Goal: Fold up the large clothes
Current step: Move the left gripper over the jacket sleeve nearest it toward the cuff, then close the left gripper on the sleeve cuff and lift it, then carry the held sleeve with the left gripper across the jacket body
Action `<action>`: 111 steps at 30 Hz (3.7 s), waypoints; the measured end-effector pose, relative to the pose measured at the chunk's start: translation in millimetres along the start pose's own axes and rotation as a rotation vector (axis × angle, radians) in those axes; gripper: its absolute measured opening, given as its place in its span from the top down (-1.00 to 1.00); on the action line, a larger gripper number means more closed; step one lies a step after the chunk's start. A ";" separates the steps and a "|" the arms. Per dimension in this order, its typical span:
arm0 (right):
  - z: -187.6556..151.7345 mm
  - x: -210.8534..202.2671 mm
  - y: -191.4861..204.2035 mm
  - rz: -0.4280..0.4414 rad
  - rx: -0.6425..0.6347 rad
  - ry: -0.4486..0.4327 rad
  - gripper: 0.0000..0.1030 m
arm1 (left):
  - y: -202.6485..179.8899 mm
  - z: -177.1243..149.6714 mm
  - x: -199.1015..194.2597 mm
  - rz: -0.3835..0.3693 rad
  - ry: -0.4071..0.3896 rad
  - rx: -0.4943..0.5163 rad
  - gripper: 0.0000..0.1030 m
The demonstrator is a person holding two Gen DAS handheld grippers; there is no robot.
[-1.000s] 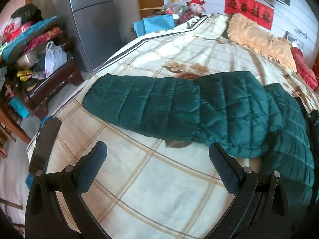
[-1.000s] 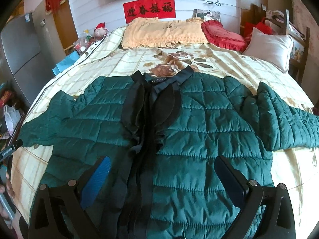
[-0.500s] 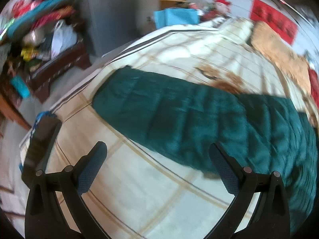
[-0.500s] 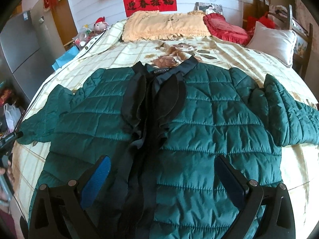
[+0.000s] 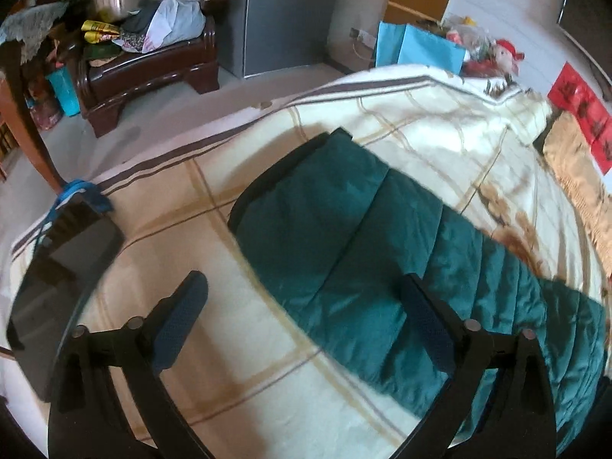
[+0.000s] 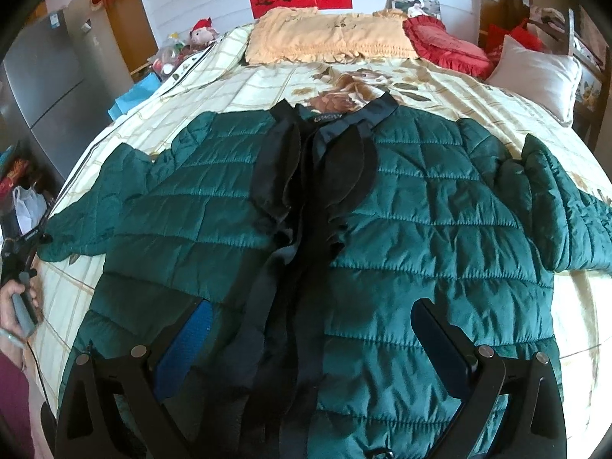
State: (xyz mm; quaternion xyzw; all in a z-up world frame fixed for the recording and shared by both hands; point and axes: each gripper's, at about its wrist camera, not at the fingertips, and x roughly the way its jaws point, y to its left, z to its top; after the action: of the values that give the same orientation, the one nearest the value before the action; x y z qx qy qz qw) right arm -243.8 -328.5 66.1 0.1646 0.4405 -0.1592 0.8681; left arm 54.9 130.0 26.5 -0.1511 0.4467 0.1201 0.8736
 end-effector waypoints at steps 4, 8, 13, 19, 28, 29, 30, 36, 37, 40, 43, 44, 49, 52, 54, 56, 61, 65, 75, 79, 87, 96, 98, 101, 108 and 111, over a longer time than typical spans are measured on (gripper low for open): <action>-0.7 1.8 -0.7 0.001 0.005 0.012 -1.00 | -5.1 3.2 6.7 -0.043 -0.010 0.007 -0.43; -1.3 0.8 -1.4 0.001 0.009 0.013 -1.00 | -6.0 9.0 8.1 -0.153 0.003 -0.006 0.44; -2.4 -1.7 -3.1 0.009 0.015 0.012 -1.00 | -8.8 10.2 -24.3 -0.192 -0.041 -0.016 0.68; -4.5 -7.8 -7.4 0.021 0.028 0.000 -1.00 | -47.8 -1.2 -89.4 -0.291 -0.133 0.105 0.71; -13.9 -25.3 -21.0 0.017 0.031 -0.022 -1.00 | -115.8 -32.9 -152.6 -0.420 -0.137 0.253 0.71; -14.2 -26.8 -23.5 0.015 0.034 -0.024 -1.00 | -121.2 -36.8 -157.1 -0.429 -0.137 0.265 0.71; -14.8 -29.6 -27.6 0.014 0.042 -0.028 -1.00 | -129.1 -41.8 -162.0 -0.439 -0.137 0.283 0.71; -17.1 -42.9 -43.8 0.009 0.067 -0.052 -1.00 | -166.8 -67.8 -183.9 -0.492 -0.116 0.363 0.71; -17.6 -44.2 -45.8 0.010 0.070 -0.053 -1.00 | -172.8 -72.4 -186.1 -0.497 -0.111 0.371 0.71; -19.8 -46.7 -50.2 0.014 0.076 -0.054 -1.00 | -193.6 -88.6 -191.6 -0.516 -0.088 0.408 0.71; -21.1 -48.4 -53.7 0.015 0.078 -0.054 -1.00 | -207.6 -101.6 -197.0 -0.531 -0.077 0.438 0.71; -21.6 -48.3 -53.9 0.015 0.078 -0.054 -1.00 | -212.3 -105.9 -198.1 -0.534 -0.075 0.447 0.71; -23.7 -50.2 -58.6 0.009 0.076 -0.059 -1.00 | -237.0 -127.2 -206.4 -0.561 -0.055 0.493 0.71; -25.4 -53.0 -64.8 0.010 0.089 -0.063 -1.00 | -251.3 -142.3 -213.7 -0.580 -0.047 0.525 0.71; -27.1 -53.6 -67.6 0.012 0.094 -0.061 -1.00 | -260.5 -151.5 -218.1 -0.592 -0.041 0.543 0.71; -29.4 -53.6 -69.8 0.013 0.098 -0.057 -1.00 | -270.5 -160.6 -221.7 -0.604 -0.031 0.562 0.71; -34.7 -51.7 -75.4 0.020 0.110 -0.047 -1.00 | -297.1 -187.5 -234.2 -0.639 -0.010 0.622 0.71; -37.9 -52.6 -84.2 0.018 0.129 -0.048 -1.00 | -317.4 -208.3 -245.1 -0.674 0.006 0.669 0.71; -44.0 -50.4 -102.1 0.015 0.162 -0.036 -1.00 | -362.7 -258.1 -263.2 -0.757 0.075 0.768 0.71; -45.3 -49.6 -107.0 0.014 0.165 -0.033 -1.00 | -374.5 -276.1 -260.1 -0.768 0.109 0.803 0.71; -46.3 -46.5 -111.6 0.008 0.165 -0.017 -1.00 | -380.9 -295.1 -238.4 -0.755 0.181 0.813 0.71; -46.4 -43.7 -113.7 -0.001 0.179 -0.003 -1.00 | -376.4 -294.2 -229.6 -0.784 0.221 0.826 0.25; -46.2 -43.3 -112.5 -0.001 0.176 0.000 -1.00 | -373.3 -293.3 -229.9 -0.807 0.225 0.819 -0.04; -46.7 -43.2 -111.7 -0.002 0.171 0.004 -1.00 | -366.8 -288.8 -232.6 -0.807 0.191 0.806 -0.22; -44.7 -45.3 -114.9 0.011 0.182 0.001 -1.00 | -343.1 -262.4 -233.3 -0.797 0.175 0.802 -0.22; -34.3 -43.5 -114.8 0.040 0.194 0.000 -1.00 | -323.0 -241.7 -229.2 -0.750 0.114 0.792 -0.22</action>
State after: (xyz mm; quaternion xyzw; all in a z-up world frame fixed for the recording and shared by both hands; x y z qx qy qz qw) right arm -341.0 -410.9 65.8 0.2566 0.4198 -0.1835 0.8510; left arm -144.7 -275.8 130.1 0.0342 0.4201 -0.3854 0.8209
